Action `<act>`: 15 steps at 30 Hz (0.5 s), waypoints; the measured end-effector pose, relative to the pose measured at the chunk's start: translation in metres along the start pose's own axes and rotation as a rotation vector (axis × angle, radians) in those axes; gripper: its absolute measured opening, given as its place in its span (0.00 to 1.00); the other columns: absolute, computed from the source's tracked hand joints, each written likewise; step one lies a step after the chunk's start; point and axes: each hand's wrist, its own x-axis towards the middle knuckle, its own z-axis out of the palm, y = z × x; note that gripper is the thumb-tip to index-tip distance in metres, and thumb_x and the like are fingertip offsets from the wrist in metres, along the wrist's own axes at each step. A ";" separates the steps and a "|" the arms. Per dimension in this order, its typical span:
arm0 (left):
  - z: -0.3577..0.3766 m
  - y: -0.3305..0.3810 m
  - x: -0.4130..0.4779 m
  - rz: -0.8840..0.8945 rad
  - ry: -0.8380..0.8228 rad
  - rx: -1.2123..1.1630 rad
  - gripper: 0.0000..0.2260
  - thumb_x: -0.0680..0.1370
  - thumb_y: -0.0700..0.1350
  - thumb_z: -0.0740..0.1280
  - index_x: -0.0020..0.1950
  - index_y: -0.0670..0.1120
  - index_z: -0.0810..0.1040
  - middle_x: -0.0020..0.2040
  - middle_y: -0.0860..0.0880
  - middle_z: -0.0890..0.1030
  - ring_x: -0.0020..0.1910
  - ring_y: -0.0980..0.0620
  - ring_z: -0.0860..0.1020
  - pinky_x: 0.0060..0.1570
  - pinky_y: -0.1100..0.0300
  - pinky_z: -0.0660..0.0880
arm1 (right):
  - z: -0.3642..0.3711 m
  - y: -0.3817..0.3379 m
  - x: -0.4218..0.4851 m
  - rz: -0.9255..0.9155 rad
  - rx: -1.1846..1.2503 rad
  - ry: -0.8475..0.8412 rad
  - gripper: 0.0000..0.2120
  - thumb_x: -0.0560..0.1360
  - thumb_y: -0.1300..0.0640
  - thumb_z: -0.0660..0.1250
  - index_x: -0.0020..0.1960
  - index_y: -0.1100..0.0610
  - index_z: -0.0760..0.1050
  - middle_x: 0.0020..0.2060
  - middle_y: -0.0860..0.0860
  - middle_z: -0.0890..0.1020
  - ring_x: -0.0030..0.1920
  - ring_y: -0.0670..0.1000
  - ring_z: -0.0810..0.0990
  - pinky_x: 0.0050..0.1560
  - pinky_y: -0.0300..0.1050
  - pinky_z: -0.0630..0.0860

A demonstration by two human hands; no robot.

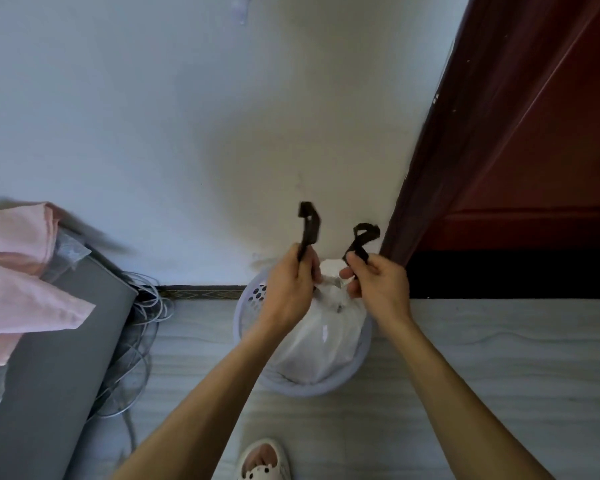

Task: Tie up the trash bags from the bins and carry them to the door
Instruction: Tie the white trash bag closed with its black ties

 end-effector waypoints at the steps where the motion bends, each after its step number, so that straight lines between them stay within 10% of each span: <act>1: 0.000 0.006 0.000 0.071 -0.065 0.128 0.12 0.84 0.47 0.54 0.46 0.45 0.73 0.35 0.47 0.79 0.32 0.49 0.75 0.35 0.48 0.74 | 0.000 -0.002 0.000 -0.014 -0.100 -0.021 0.12 0.79 0.53 0.67 0.41 0.58 0.82 0.32 0.48 0.85 0.28 0.44 0.79 0.35 0.41 0.77; 6: -0.004 0.014 0.006 0.299 -0.265 0.826 0.08 0.83 0.47 0.53 0.53 0.44 0.68 0.44 0.47 0.81 0.39 0.42 0.78 0.34 0.51 0.72 | -0.002 -0.007 0.001 0.000 -0.415 -0.390 0.09 0.79 0.60 0.60 0.45 0.52 0.78 0.37 0.46 0.81 0.38 0.46 0.76 0.41 0.43 0.71; 10: -0.003 0.022 0.008 0.537 -0.317 1.024 0.08 0.80 0.46 0.56 0.57 0.45 0.67 0.47 0.48 0.81 0.44 0.44 0.79 0.34 0.56 0.65 | -0.009 -0.003 -0.005 0.225 0.014 -0.631 0.10 0.68 0.59 0.64 0.30 0.49 0.74 0.27 0.44 0.74 0.34 0.46 0.68 0.40 0.45 0.68; 15: -0.003 0.013 0.011 0.684 -0.328 1.107 0.08 0.81 0.46 0.59 0.59 0.47 0.70 0.46 0.49 0.80 0.43 0.45 0.79 0.32 0.56 0.63 | -0.013 -0.007 -0.009 0.375 0.494 -0.615 0.16 0.76 0.46 0.65 0.38 0.56 0.80 0.33 0.51 0.75 0.33 0.48 0.69 0.37 0.44 0.66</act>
